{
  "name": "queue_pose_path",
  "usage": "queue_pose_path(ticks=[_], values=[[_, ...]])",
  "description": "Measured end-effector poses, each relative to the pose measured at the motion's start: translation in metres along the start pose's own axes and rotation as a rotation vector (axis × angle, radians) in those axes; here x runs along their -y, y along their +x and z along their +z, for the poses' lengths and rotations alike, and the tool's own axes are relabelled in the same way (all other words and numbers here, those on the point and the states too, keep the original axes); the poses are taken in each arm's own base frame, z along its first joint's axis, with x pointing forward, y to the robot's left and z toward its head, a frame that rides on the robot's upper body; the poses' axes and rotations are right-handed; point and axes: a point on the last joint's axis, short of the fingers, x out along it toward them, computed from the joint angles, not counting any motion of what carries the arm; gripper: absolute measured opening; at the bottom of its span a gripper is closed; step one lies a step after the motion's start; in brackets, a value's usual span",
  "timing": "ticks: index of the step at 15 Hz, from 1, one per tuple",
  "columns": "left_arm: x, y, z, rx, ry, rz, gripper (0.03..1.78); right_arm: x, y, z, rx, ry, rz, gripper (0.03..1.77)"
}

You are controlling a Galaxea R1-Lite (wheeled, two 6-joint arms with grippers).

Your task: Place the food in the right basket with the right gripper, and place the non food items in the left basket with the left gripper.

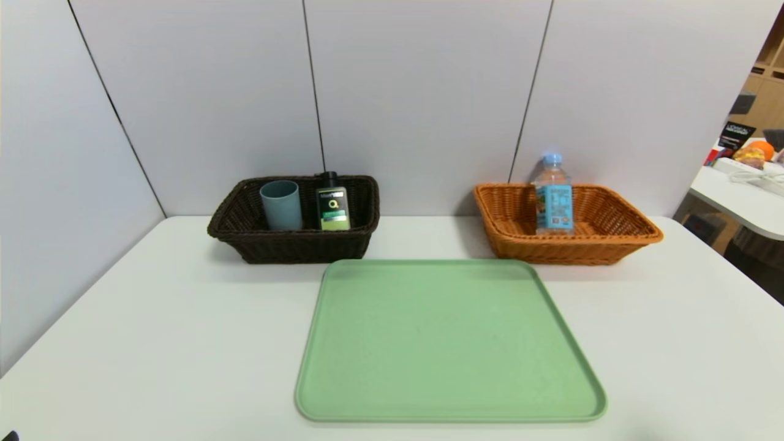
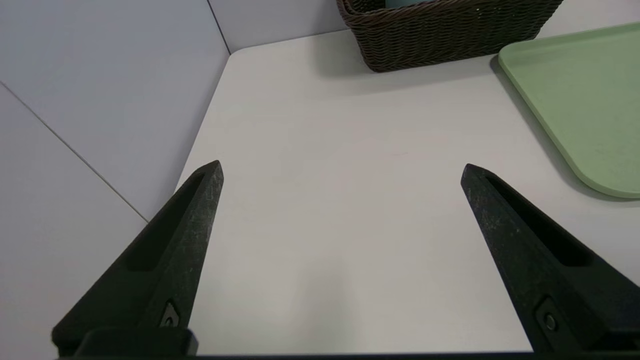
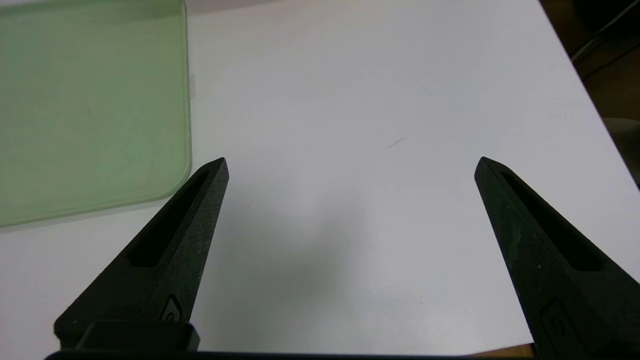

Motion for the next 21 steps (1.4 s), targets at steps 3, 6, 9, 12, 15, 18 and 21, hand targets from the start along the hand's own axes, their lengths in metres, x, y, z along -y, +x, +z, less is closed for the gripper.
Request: queue_pose_path(ticks=[3,6,9,12,15,18,21], values=[[0.001,-0.008,-0.005,0.05,0.015,-0.024,1.69,0.006,-0.021,-0.012,0.11,0.015,-0.003,1.7],[0.002,-0.015,-0.011,0.094,0.015,-0.035,1.69,0.012,-0.037,-0.029,0.202,-0.017,0.001,1.7],[0.003,-0.019,-0.015,0.122,0.014,-0.03,1.69,0.014,-0.048,-0.049,0.278,-0.056,-0.036,1.7],[0.003,-0.023,-0.019,0.145,0.016,-0.03,1.69,0.015,-0.056,-0.059,0.341,-0.066,-0.047,1.7],[0.005,-0.025,-0.028,0.17,0.032,-0.017,1.69,0.017,-0.059,-0.077,0.391,-0.159,-0.047,1.7],[0.006,-0.024,-0.035,0.168,0.04,-0.015,1.69,0.017,-0.051,-0.097,0.417,-0.274,-0.03,1.7],[0.008,-0.016,-0.049,0.126,0.061,-0.005,1.69,0.015,-0.034,-0.103,0.481,-0.287,-0.01,1.7]])
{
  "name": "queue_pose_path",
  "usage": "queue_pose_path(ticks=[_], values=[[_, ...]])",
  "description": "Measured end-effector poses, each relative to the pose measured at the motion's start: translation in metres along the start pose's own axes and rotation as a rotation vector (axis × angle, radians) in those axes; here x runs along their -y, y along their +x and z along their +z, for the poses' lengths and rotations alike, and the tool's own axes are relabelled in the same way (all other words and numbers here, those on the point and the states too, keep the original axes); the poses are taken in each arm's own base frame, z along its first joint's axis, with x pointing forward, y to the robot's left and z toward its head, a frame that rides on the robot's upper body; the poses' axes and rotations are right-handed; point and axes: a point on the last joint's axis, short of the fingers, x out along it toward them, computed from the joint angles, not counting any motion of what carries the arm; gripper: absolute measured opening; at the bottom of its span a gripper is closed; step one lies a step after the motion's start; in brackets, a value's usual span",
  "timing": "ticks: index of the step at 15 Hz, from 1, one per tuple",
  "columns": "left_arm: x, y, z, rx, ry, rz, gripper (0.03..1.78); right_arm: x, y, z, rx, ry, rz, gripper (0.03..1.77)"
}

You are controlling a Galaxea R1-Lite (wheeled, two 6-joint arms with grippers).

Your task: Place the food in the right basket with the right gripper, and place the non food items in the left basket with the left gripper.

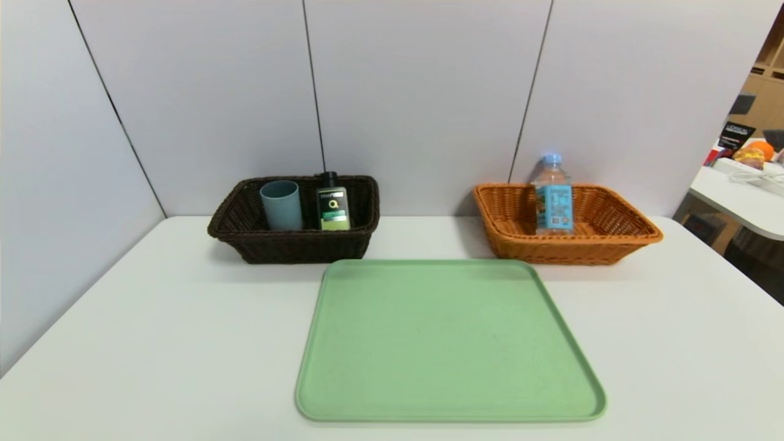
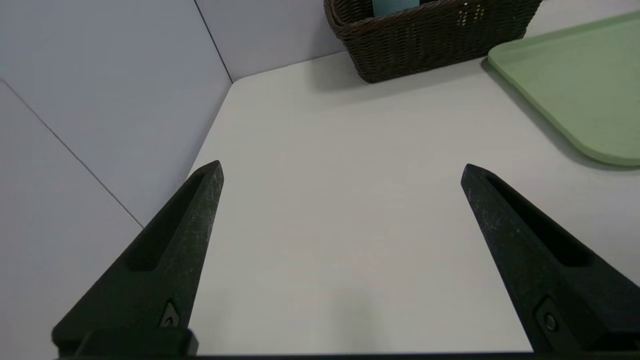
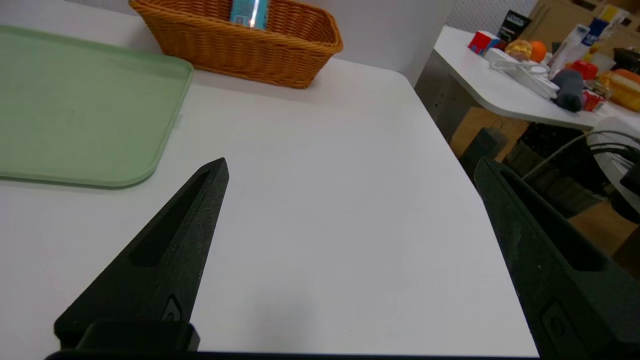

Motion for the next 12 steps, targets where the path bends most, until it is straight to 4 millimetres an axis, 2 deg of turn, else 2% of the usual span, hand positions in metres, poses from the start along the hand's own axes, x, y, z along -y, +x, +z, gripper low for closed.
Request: queue_pose_path(ticks=[4,7,12], values=[[0.006,0.013,-0.026,-0.02,0.016,0.012,1.69,-0.013,0.029,-0.031,0.087,-0.053,-0.011,1.7],[0.009,0.017,-0.033,0.013,-0.005,-0.019,1.69,-0.016,0.036,-0.037,0.196,-0.063,-0.025,1.7],[0.012,0.017,-0.043,-0.059,-0.069,-0.079,1.69,-0.023,0.039,-0.054,0.075,-0.022,0.126,1.7]])
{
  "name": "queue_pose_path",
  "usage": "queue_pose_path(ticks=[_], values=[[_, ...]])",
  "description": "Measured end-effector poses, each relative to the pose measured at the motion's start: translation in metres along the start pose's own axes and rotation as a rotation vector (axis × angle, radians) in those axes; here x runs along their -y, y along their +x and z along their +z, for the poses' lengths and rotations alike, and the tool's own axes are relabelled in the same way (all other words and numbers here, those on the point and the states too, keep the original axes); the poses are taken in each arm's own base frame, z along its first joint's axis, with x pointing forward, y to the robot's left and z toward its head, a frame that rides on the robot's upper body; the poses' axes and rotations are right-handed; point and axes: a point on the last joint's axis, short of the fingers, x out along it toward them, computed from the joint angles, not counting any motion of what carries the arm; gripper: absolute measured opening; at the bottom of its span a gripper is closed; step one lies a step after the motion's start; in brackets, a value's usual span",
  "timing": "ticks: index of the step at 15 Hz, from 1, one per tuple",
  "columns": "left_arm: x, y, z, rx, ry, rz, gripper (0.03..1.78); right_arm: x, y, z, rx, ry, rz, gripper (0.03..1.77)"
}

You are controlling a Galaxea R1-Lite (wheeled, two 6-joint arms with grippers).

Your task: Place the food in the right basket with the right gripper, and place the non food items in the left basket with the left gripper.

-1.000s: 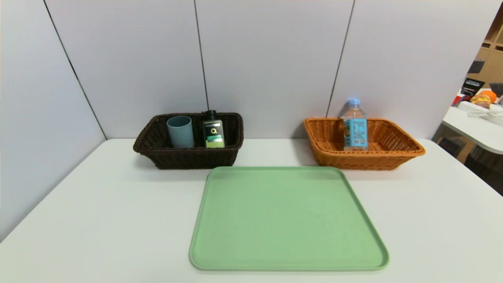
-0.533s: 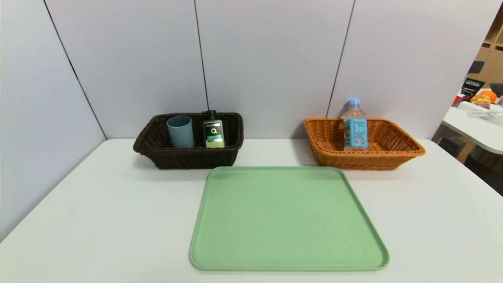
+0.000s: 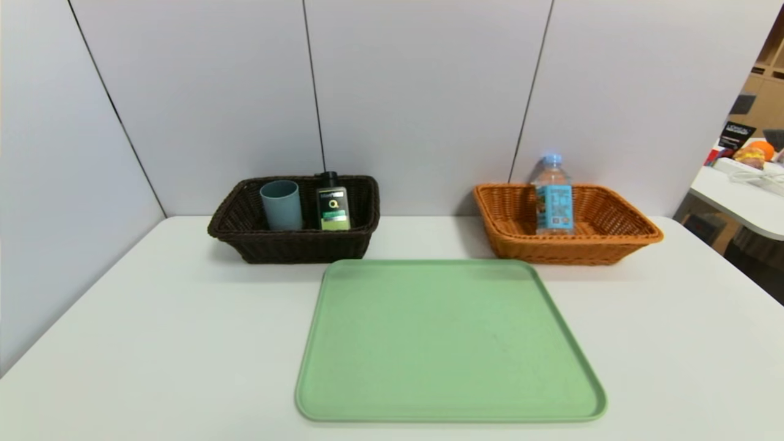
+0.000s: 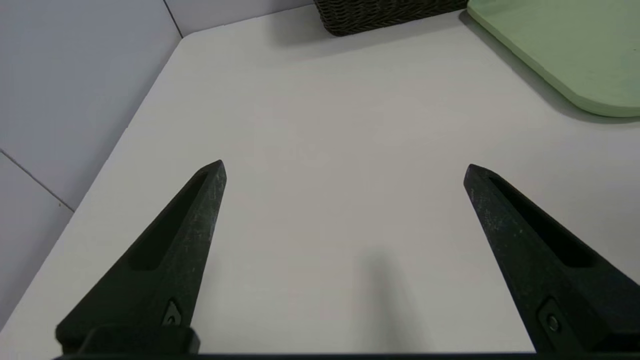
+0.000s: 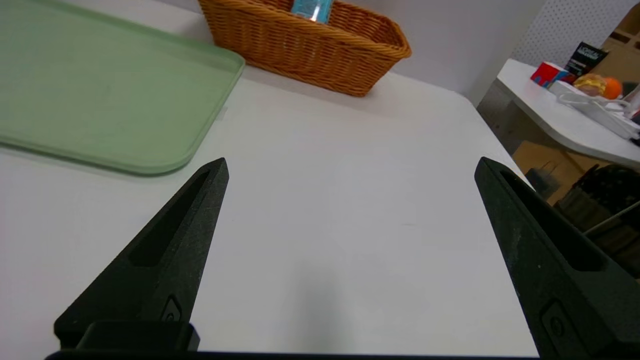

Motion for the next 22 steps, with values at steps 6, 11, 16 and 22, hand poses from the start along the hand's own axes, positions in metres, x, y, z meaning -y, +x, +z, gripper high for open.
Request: queue_pose_path(ticks=[6,11,16,22], values=[[-0.0002,0.0,-0.0005,-0.005,-0.083,0.011,1.69,0.0006,-0.0002,0.0008,0.0,0.081,-0.016,1.7],[-0.0002,0.0,-0.0005,-0.005,-0.082,0.011,1.69,-0.0013,0.0001,-0.0027,-0.021,0.149,0.028,1.7],[-0.0002,0.0001,-0.0004,-0.005,-0.089,0.011,1.69,-0.0022,0.0,-0.0061,-0.055,0.223,0.03,1.7],[-0.0002,0.0001,-0.0004,-0.005,-0.089,0.011,1.69,-0.0022,0.0,-0.0061,-0.056,0.242,0.028,1.7]])
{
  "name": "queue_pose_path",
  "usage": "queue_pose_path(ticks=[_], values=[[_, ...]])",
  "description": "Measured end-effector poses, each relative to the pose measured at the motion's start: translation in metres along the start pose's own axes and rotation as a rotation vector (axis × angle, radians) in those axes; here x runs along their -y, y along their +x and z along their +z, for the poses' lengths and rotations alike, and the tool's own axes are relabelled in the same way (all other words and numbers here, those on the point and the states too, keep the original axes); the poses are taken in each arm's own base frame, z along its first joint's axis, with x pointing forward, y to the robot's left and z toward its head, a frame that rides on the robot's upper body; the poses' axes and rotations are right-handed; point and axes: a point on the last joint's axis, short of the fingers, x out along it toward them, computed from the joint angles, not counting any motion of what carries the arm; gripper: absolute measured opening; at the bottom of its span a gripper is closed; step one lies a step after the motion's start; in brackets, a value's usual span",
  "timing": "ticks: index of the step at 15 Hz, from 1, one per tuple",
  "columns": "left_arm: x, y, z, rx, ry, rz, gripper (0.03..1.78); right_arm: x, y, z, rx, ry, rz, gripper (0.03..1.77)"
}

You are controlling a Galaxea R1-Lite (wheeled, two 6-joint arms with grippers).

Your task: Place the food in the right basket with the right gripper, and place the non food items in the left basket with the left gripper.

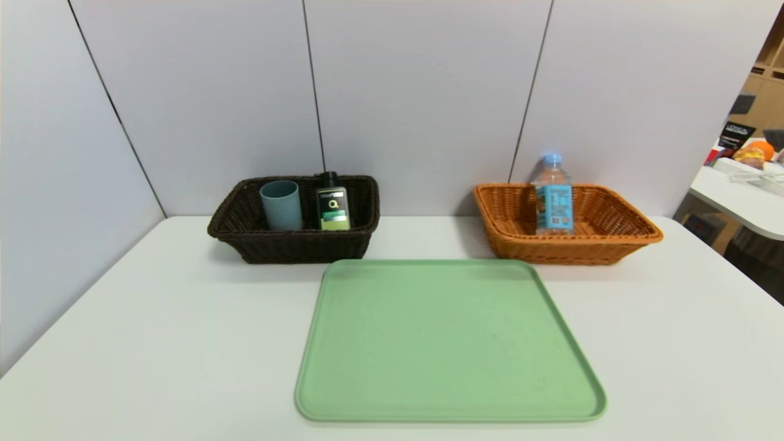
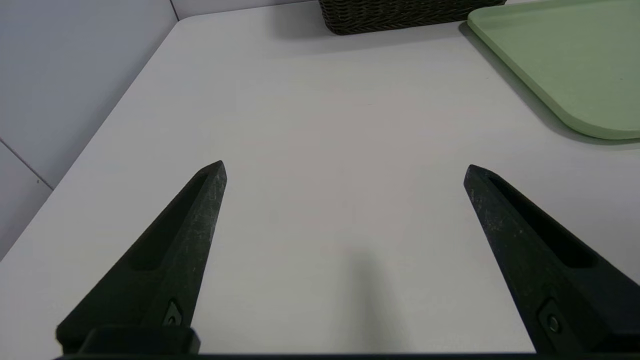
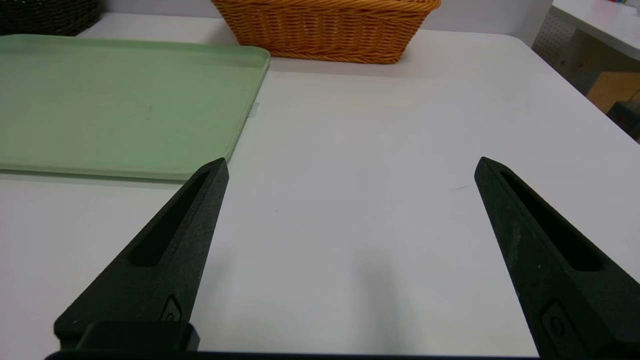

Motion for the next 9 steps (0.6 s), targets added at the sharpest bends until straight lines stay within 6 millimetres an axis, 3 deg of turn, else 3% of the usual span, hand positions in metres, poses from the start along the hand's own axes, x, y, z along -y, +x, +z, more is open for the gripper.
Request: queue_pose_path(ticks=[9], values=[[0.0,0.0,0.0,0.0,0.0,0.0,1.69,0.0008,0.0,0.0003,0.002,0.032,-0.035,1.7]])
